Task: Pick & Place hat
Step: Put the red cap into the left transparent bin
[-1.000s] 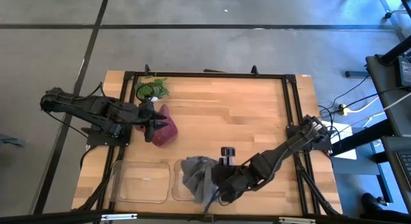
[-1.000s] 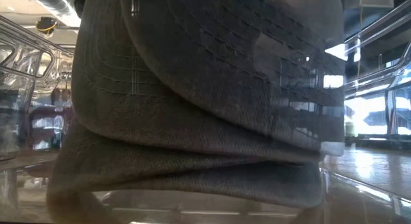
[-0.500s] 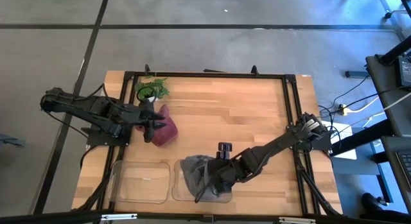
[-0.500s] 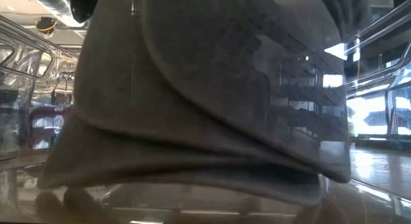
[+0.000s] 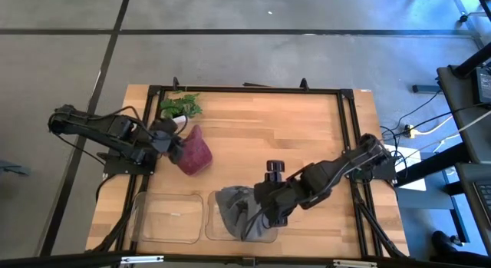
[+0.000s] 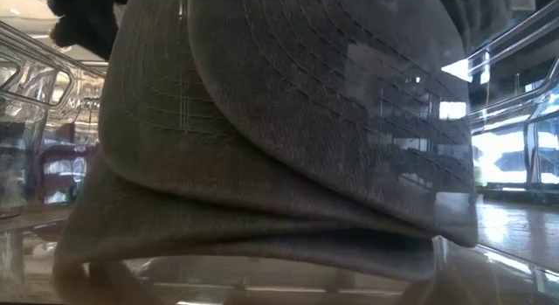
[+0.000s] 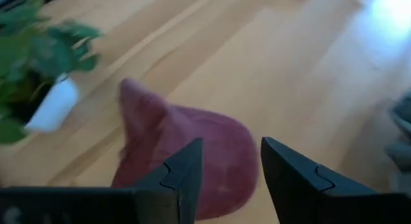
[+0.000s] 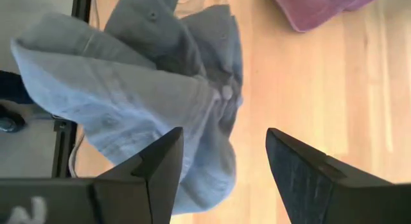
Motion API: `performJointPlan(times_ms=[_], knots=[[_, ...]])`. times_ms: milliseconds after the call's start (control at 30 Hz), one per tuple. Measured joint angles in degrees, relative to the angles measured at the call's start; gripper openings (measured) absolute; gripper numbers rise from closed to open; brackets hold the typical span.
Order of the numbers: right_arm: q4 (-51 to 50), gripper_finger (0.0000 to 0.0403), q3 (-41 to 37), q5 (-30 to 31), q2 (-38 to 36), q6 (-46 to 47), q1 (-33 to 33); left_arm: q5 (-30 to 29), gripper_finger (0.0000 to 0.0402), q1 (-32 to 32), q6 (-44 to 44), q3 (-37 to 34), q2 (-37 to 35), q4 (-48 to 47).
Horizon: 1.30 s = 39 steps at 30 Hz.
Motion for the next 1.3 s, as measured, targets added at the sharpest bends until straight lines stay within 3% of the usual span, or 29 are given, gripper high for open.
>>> performJointPlan(times_ms=[267,467,600,833,1033,1167,1300], knots=[[-5.0,0.0222,4.7,0.9,0.1,-1.6,-2.2,-1.3,0.0166,0.0,-14.6,-0.2,0.0,-8.3],[-6.0,0.0223,5.1,-1.3,-2.5,-1.6,-4.8,-0.9,0.0186,0.0,-20.8,-5.9,0.1,-7.3],[-5.7,0.0223,5.1,-1.6,-3.7,-2.7,-6.1,1.8,0.019,0.0,-21.5,-10.1,0.3,-6.2],[-2.2,0.0223,4.8,-4.5,-4.2,-5.1,-8.7,1.5,0.019,0.0,-22.6,-13.8,0.4,-5.9],[12.3,0.0223,-3.7,-13.7,-4.4,-9.9,-11.2,1.7,0.0189,0.0,-20.2,-16.3,0.4,-0.8],[19.2,0.0223,-11.3,-14.3,-5.6,-10.5,-12.5,2.8,0.019,0.0,-16.9,-18.9,0.5,4.5],[29.8,0.0223,-22.9,-16.7,-11.5,-8.8,-13.6,1.9,0.0189,0.0,-16.3,-20.0,1.0,4.5]])
